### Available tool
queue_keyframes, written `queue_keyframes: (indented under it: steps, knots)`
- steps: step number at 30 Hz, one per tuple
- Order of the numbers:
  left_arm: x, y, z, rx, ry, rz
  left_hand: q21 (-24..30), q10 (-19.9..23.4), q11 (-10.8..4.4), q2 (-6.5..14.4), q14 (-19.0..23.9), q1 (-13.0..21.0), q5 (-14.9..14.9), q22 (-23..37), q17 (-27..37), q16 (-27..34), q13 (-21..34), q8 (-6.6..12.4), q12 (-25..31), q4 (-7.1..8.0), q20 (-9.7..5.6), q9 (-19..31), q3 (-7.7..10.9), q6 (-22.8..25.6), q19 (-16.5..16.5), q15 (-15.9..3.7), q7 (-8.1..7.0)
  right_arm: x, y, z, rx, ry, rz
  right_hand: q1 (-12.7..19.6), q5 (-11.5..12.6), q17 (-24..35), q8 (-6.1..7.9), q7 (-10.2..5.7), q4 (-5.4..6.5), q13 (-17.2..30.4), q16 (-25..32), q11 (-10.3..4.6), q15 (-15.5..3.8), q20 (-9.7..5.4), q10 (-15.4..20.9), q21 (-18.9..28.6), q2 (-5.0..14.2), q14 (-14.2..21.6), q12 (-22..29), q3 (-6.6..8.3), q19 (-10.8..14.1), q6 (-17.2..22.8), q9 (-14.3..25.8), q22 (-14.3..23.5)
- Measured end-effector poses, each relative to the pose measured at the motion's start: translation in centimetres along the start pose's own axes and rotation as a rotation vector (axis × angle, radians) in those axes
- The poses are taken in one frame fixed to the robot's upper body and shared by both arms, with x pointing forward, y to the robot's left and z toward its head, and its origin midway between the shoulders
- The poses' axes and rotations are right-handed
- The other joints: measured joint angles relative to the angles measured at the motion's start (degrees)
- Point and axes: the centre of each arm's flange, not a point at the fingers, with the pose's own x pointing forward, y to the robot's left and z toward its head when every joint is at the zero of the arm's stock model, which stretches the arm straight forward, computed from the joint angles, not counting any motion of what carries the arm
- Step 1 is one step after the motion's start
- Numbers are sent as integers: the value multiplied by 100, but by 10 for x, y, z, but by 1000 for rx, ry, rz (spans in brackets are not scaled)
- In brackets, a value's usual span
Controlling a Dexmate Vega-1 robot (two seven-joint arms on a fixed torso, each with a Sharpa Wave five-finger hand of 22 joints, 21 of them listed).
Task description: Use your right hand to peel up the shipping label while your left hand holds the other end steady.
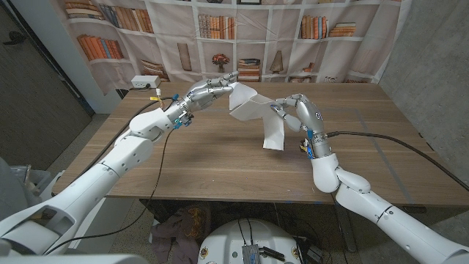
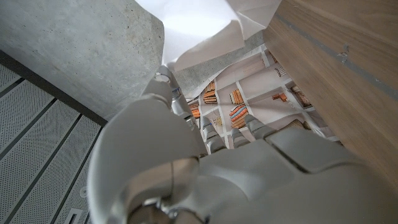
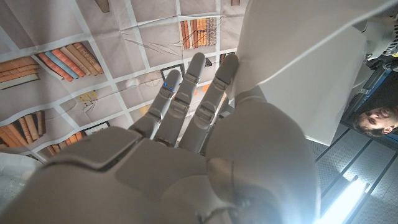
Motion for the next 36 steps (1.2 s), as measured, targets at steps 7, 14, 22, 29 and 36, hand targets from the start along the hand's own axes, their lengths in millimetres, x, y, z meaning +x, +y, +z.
queue_keyframes:
  steps: [7,14,22,29,36]
  knots:
    - [-13,8,4,8,-5,3,0,0,0,0,0,0,0,0,0,0,0,0,0,-1,0,0,-1,-1,0,0,1,-1,2,2,-15,13,3,0,0,-14,31,1,0,-8,0,0,0,0,0,21,0,0,0,0,0,-1,-7,0]
    - [-22,11,7,7,-13,7,0,0,0,0,0,0,-1,0,0,0,0,38,0,-1,0,0,-1,2,0,0,-2,-2,5,4,-22,16,13,0,0,-14,30,1,0,-17,0,0,0,0,0,21,0,0,0,0,0,-1,-7,1]
    - [-28,12,11,7,-34,17,0,0,0,0,0,0,-2,0,-1,0,0,38,0,-27,0,0,23,12,0,0,-10,-3,8,5,-25,20,19,0,0,-13,29,9,0,0,0,0,0,0,0,54,0,0,0,0,1,-10,-9,1]
    - [-33,12,14,7,-38,25,0,0,0,-1,0,0,-3,0,-1,0,0,61,0,-24,0,0,24,20,0,0,-2,-8,11,4,-31,37,26,0,0,-14,28,9,0,-6,0,0,0,32,0,54,0,0,1,0,-30,-10,1,1]
    - [-41,11,18,13,-44,44,0,0,0,-1,0,0,-3,0,-1,0,0,65,0,-2,0,0,47,20,0,0,-1,-14,11,0,-43,68,22,0,-1,-13,28,9,0,0,0,0,0,32,-1,54,0,0,1,0,-30,-10,0,1]
